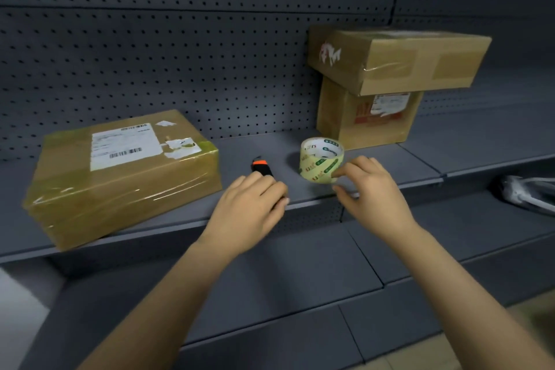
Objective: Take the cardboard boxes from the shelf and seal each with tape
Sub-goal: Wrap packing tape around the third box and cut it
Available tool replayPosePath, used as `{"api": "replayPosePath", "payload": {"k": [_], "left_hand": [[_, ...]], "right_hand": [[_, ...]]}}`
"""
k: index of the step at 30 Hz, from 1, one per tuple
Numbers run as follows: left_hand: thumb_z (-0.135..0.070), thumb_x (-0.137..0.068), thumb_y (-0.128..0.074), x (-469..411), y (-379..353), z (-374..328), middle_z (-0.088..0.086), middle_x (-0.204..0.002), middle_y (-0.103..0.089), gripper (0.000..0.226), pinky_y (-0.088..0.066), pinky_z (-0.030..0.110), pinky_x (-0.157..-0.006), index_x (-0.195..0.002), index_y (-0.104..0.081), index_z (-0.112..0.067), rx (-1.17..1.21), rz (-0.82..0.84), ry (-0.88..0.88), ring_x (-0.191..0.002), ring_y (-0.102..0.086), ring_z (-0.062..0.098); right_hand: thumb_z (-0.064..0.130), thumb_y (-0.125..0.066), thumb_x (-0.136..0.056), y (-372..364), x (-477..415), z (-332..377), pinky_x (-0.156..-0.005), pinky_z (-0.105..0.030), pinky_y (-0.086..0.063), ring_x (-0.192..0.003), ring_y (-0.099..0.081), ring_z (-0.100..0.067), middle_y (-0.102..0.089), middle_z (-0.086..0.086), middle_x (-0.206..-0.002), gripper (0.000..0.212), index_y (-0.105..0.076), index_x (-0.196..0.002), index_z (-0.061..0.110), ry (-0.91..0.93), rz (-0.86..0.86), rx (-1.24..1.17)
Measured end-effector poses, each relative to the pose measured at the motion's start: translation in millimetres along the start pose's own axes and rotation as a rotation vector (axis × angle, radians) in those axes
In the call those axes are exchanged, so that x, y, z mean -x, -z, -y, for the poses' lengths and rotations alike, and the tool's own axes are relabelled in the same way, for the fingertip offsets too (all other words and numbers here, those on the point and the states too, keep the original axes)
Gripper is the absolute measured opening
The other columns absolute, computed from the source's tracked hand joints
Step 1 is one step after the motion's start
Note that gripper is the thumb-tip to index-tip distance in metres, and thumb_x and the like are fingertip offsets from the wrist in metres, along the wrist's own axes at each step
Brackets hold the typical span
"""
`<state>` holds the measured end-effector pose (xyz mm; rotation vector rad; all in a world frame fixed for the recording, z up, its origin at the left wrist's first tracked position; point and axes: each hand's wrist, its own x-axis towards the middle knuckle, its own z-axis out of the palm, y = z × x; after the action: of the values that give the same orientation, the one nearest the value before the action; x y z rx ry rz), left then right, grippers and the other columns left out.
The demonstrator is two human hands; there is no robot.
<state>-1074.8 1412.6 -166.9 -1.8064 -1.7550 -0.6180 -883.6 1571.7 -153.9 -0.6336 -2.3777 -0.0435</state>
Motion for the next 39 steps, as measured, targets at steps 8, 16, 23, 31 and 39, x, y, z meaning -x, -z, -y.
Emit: {"api": "replayPosePath", "payload": {"k": [8,16,23,31,39], "left_hand": [[-0.032,-0.094,-0.047,-31,-22,-15,-0.002,-0.078,-0.058,0.025,-0.038,0.03,-0.066,-0.083,-0.062,-0.016,-0.119,0.07,0.167,-0.076,-0.051,0.02],[-0.037,-0.097,-0.045,-34,-10,-22,-0.005,-0.08,-0.055,0.026,-0.041,0.031,-0.068,-0.091,-0.06,-0.017,-0.083,0.041,0.364,-0.076,-0.049,0.017],[-0.058,-0.088,-0.047,-31,21,-39,-0.011,-0.105,-0.065,0.048,-0.044,0.006,-0.083,-0.115,-0.057,-0.019,0.713,-0.149,1.005,-0.093,-0.058,-0.015],[-0.027,-0.077,-0.073,10,69,-38,0.001,-0.098,-0.07,0.046,-0.052,0.014,-0.073,-0.118,-0.056,-0.012,0.961,-0.466,1.022,-0.081,-0.068,0.001],[-0.027,-0.068,-0.082,75,127,-29,-0.006,-0.108,-0.066,0.059,-0.054,0.025,-0.088,-0.118,-0.052,-0.025,0.851,-0.473,0.801,-0.104,-0.066,0.014]], "right_hand": [[0.029,-0.059,-0.094,-37,-59,-25,-0.089,-0.037,-0.033,-0.109,-0.046,-0.029,-0.06,-0.007,-0.114,0.027,-0.064,-0.113,0.011,0.08,0.071,-0.095],[0.022,-0.059,-0.093,-41,-55,-30,-0.088,-0.032,-0.033,-0.094,-0.051,-0.028,-0.063,-0.002,-0.092,0.013,-0.065,-0.093,0.01,0.281,-0.048,-0.273],[0.013,-0.063,-0.094,-31,-38,9,-0.101,-0.034,-0.038,-0.094,-0.054,-0.022,-0.065,-0.003,-0.098,0.009,-0.069,-0.097,0.006,0.559,-0.223,-0.473],[0.015,-0.069,-0.091,-26,-28,72,-0.099,-0.04,-0.043,-0.095,-0.06,-0.023,-0.066,-0.001,-0.098,0.011,-0.071,-0.097,0.007,0.624,-0.144,-0.618],[0.033,-0.061,-0.09,2,-11,161,-0.091,-0.026,-0.047,-0.103,-0.059,-0.008,-0.067,0.008,-0.102,0.026,-0.072,-0.104,0.015,0.291,-0.077,-0.907]]}}
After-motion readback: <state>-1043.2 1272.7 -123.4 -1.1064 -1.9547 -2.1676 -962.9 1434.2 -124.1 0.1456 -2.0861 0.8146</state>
